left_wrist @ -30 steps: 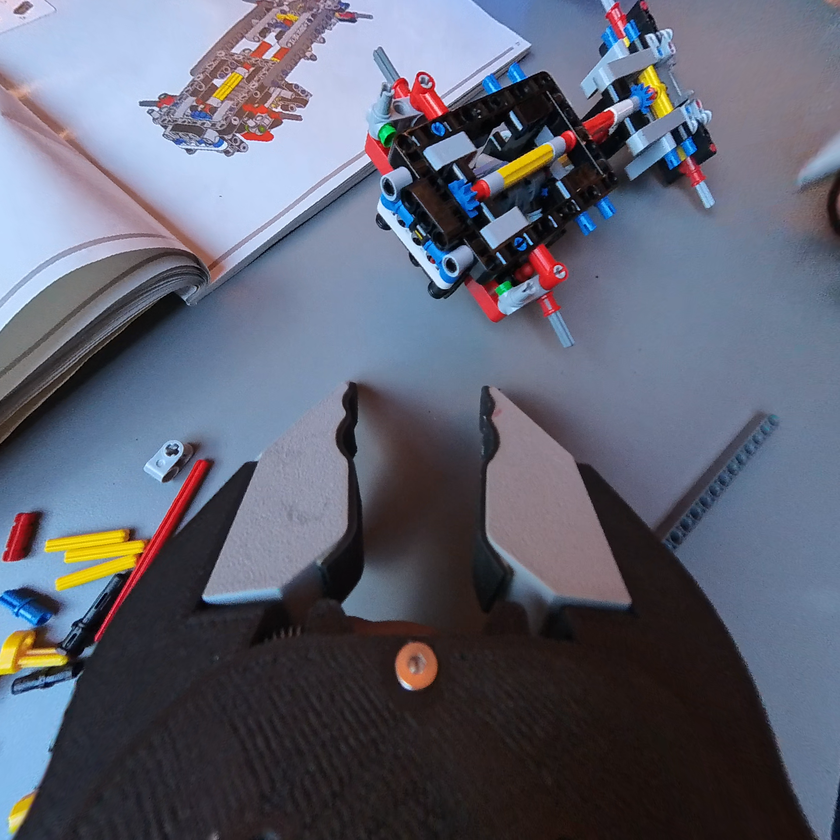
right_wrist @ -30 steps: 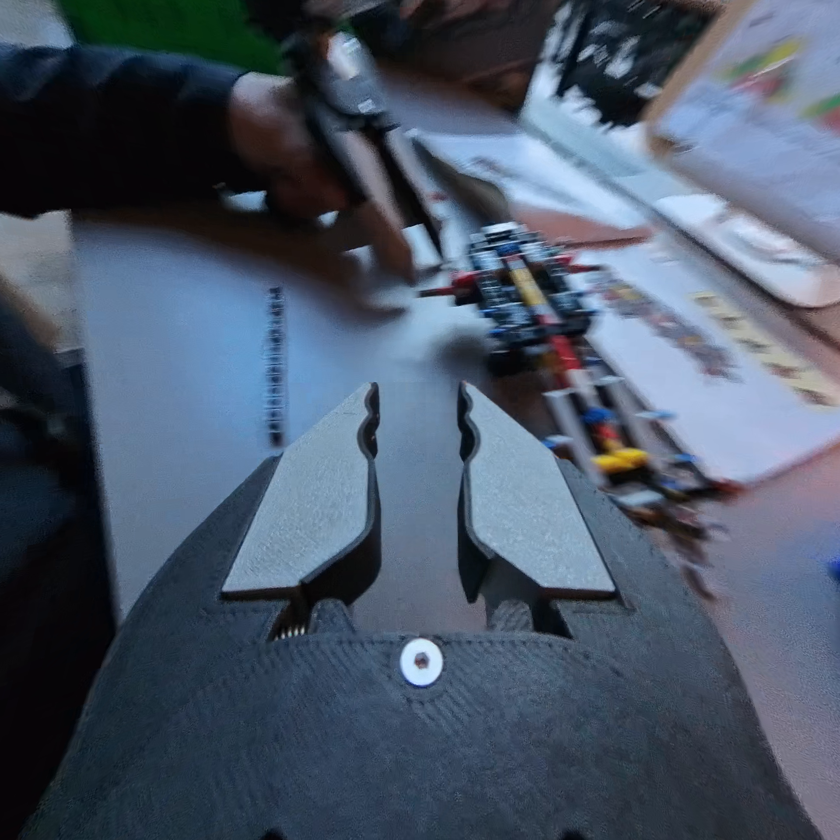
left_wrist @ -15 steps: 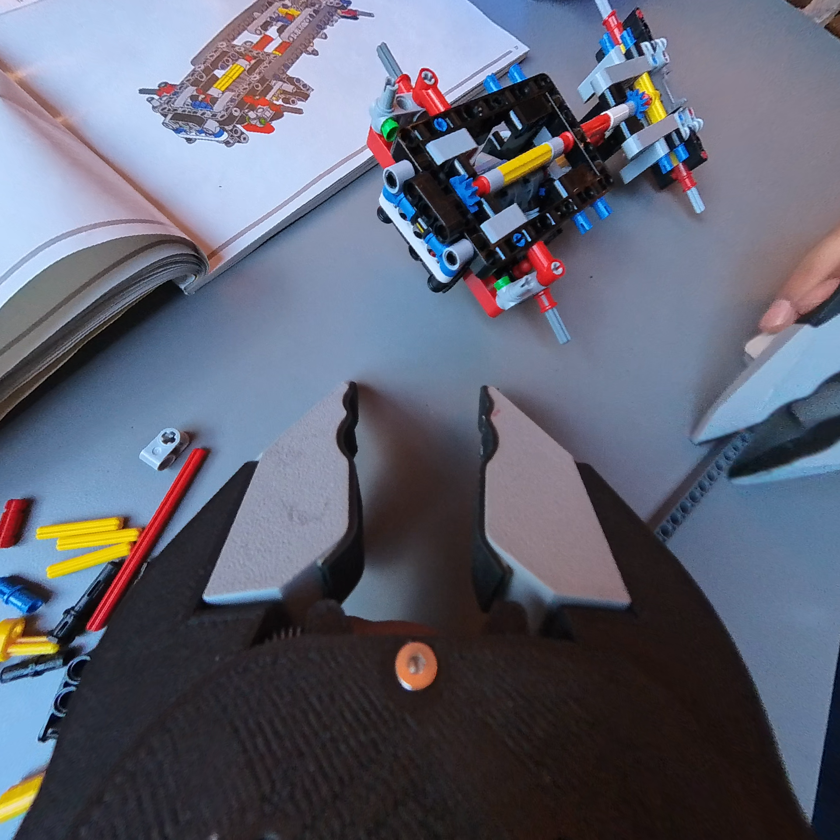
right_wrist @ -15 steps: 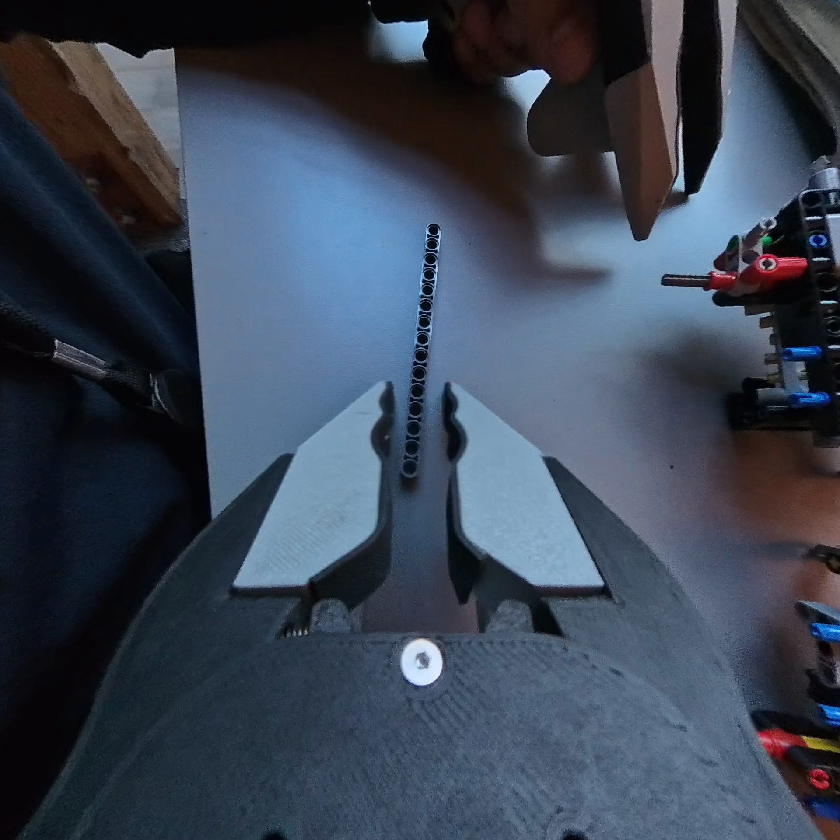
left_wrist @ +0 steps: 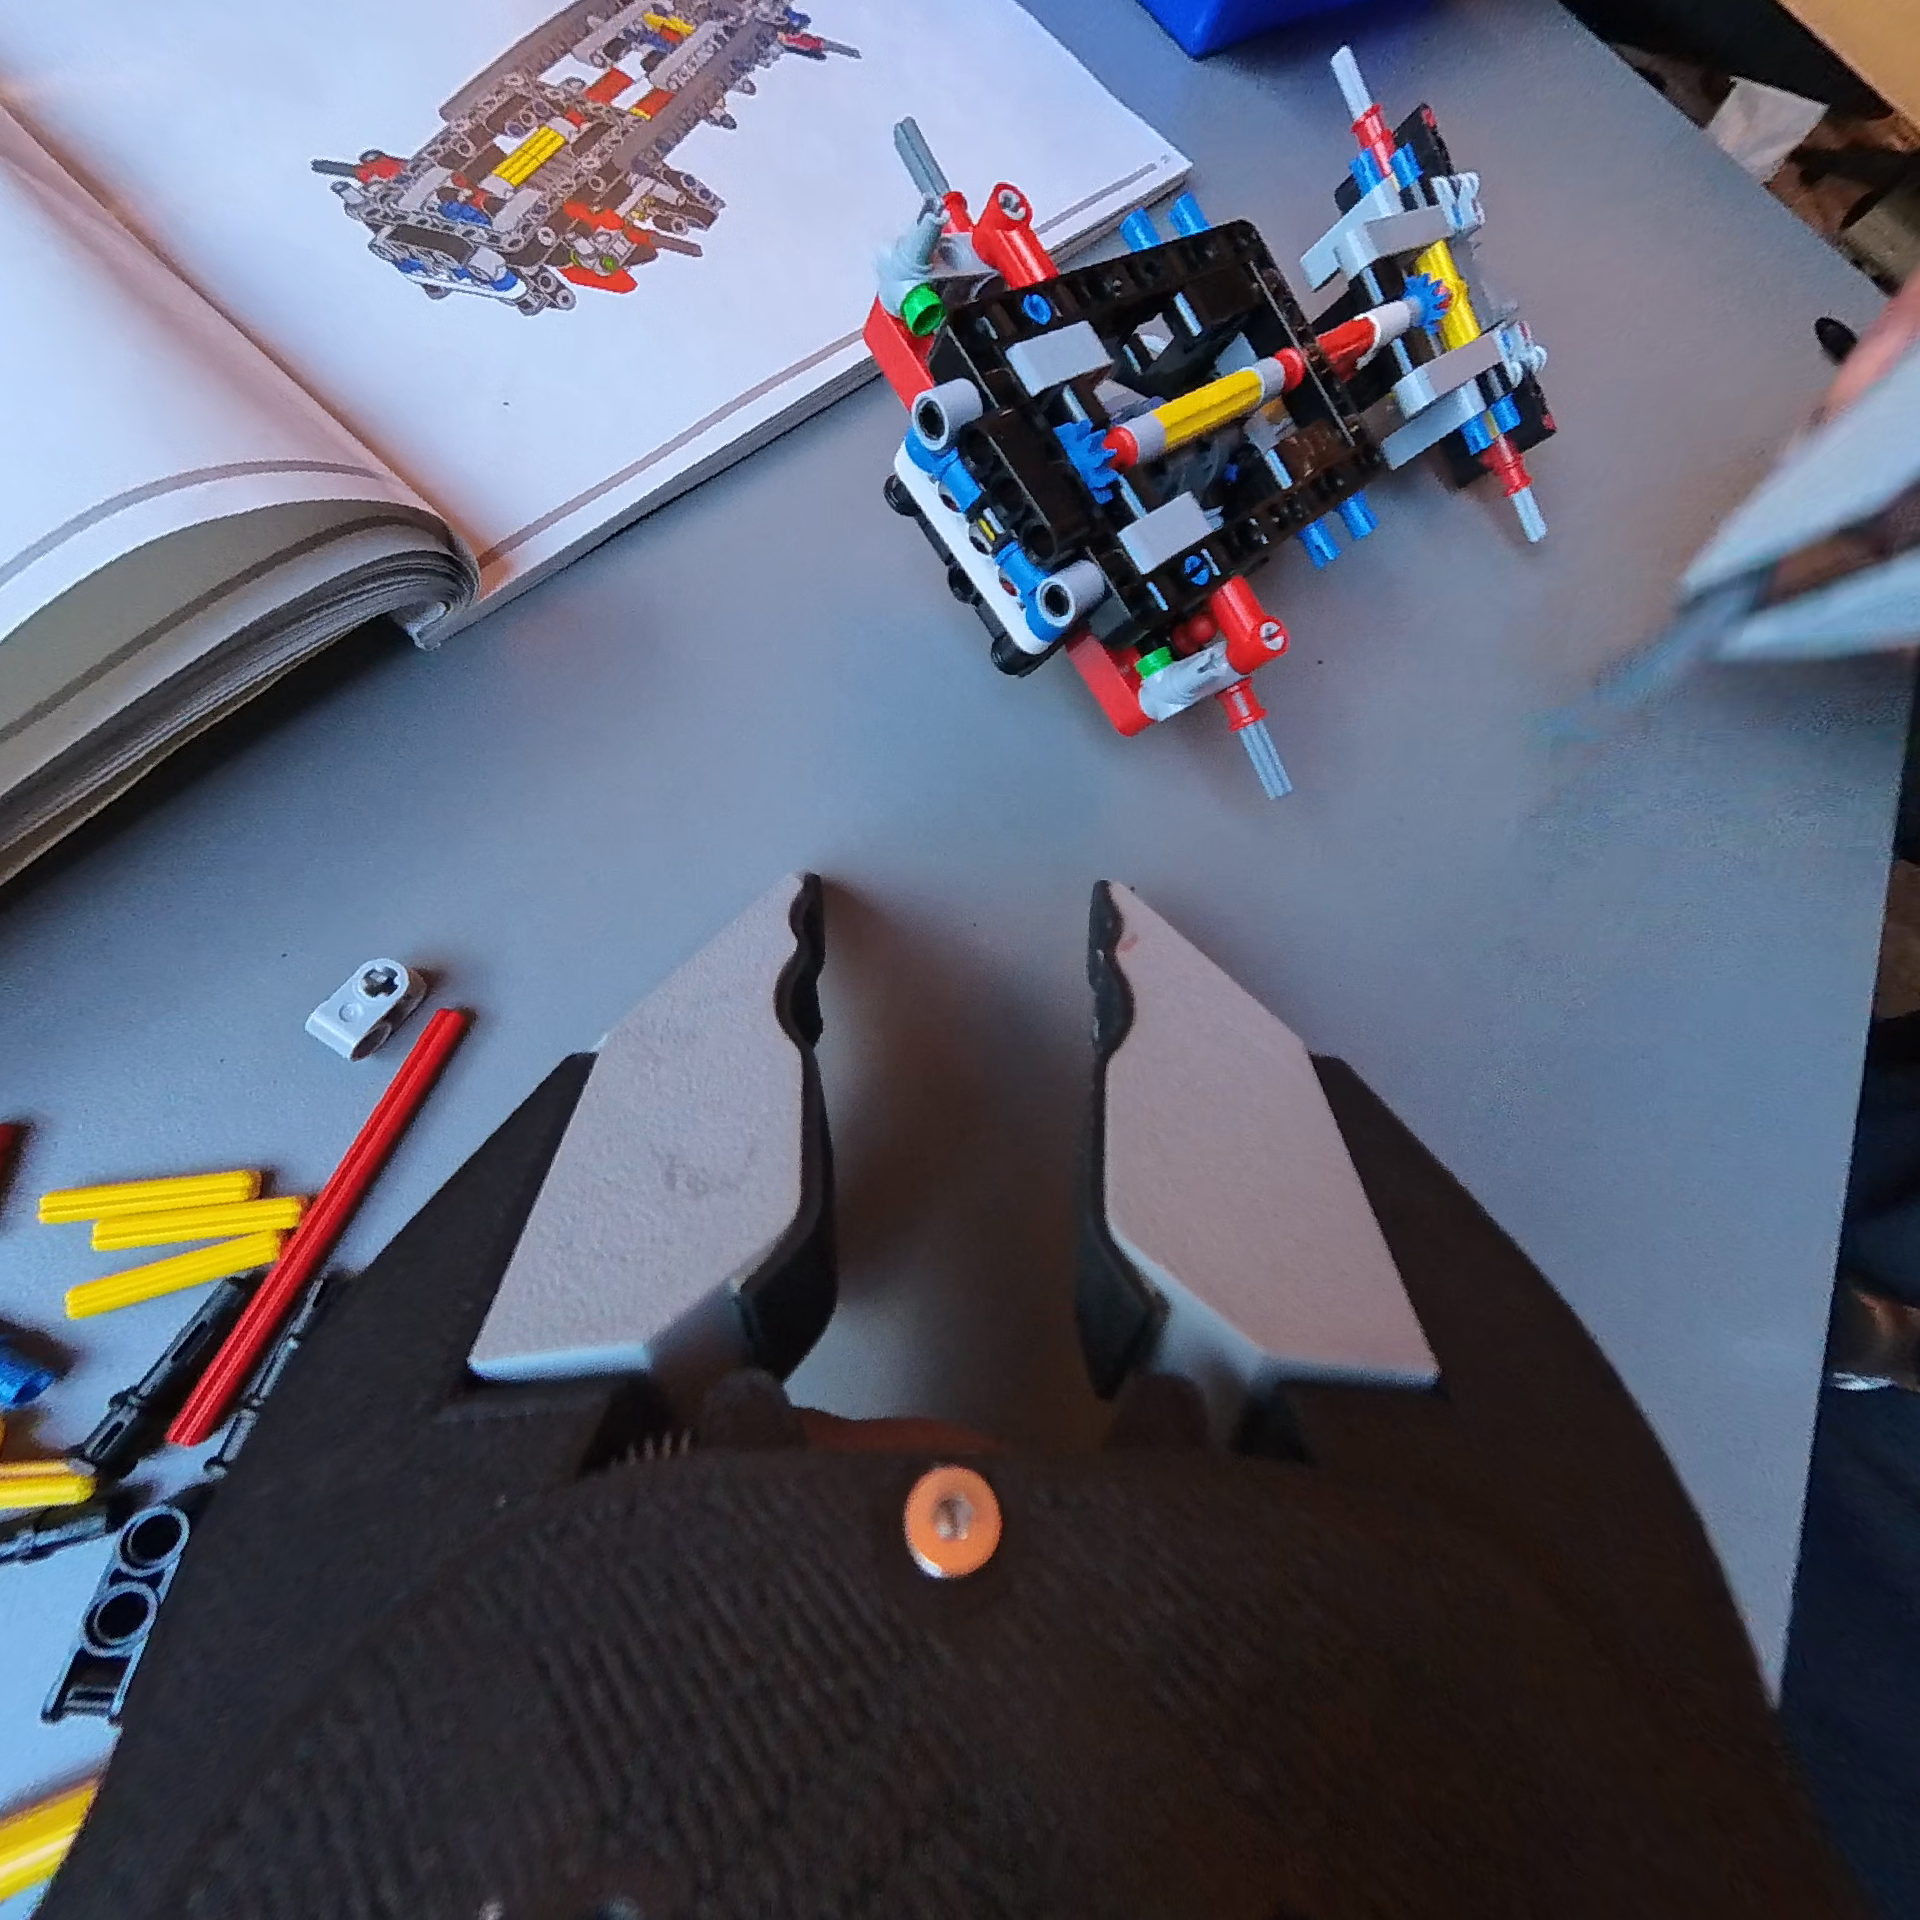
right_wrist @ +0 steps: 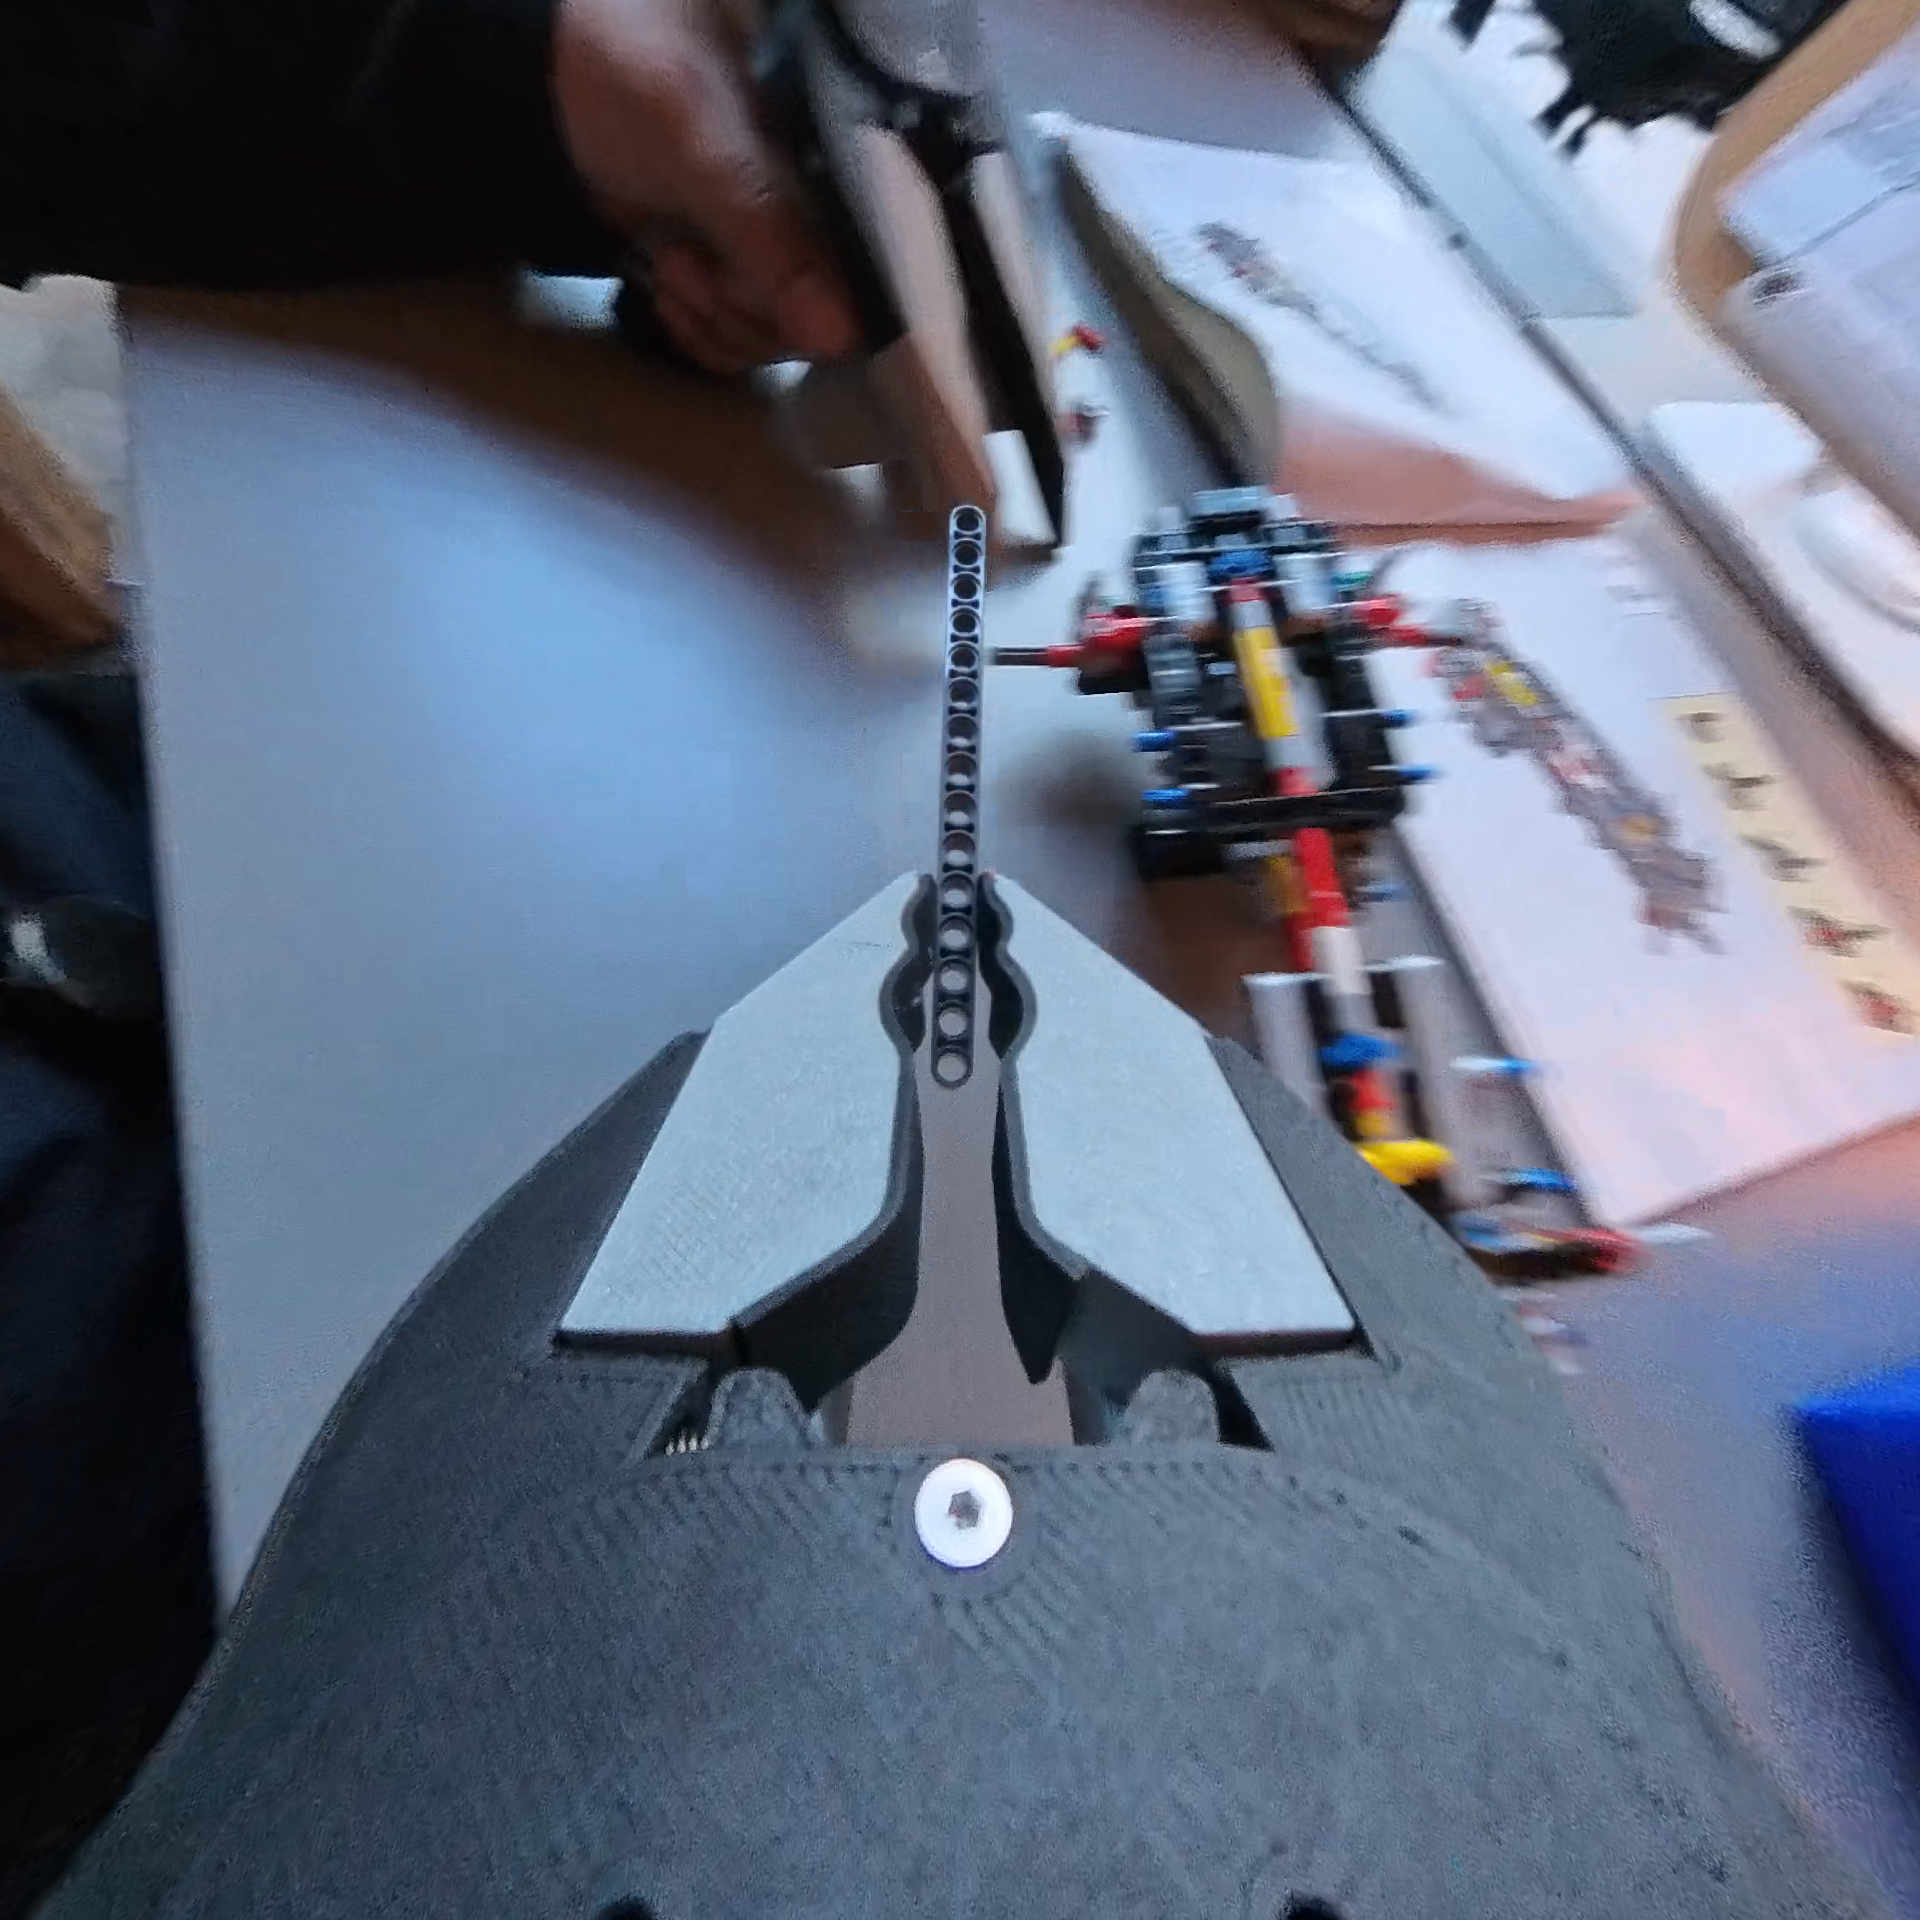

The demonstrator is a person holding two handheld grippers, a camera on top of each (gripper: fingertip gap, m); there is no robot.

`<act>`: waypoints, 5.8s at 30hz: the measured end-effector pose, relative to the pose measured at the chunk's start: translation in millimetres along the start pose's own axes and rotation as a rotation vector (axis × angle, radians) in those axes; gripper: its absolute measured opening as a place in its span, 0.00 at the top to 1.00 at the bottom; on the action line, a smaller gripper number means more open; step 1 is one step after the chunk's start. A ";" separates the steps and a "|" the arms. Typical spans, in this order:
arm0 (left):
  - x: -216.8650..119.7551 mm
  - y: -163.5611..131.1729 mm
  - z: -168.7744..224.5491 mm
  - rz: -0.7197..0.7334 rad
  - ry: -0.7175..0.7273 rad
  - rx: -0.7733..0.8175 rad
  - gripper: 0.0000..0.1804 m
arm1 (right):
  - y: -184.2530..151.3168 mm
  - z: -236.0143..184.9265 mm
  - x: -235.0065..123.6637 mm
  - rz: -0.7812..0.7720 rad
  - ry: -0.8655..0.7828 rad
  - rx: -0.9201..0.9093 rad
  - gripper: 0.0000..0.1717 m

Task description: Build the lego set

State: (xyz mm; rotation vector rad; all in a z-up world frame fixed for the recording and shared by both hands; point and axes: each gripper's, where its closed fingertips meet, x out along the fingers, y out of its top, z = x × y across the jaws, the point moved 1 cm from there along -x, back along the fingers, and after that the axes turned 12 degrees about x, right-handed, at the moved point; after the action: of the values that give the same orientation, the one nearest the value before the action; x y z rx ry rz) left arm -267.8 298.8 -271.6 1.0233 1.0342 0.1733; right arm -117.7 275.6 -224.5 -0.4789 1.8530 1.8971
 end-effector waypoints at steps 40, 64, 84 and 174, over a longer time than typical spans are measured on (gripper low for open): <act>-21.4 30.8 5.3 0.140 0.092 0.164 0.85 | 41.0 144.2 8.6 0.004 -0.118 -0.248 0.97; -16.0 15.6 -3.7 0.134 0.110 0.085 0.85 | 30.8 159.0 2.8 0.015 -0.164 -0.191 0.97; -20.0 27.0 -2.5 0.186 0.067 0.074 0.84 | 17.2 157.0 1.9 -0.013 -0.080 -0.161 0.98; 46.8 154.2 -23.3 -0.009 0.053 0.467 0.84 | 16.6 159.5 -27.6 0.037 -0.011 -0.117 0.97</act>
State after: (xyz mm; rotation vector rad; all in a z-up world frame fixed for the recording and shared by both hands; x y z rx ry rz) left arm -210.7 424.4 -185.2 1.4405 1.1556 -0.0547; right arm -94.0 432.6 -189.2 -0.4740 1.7615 2.0369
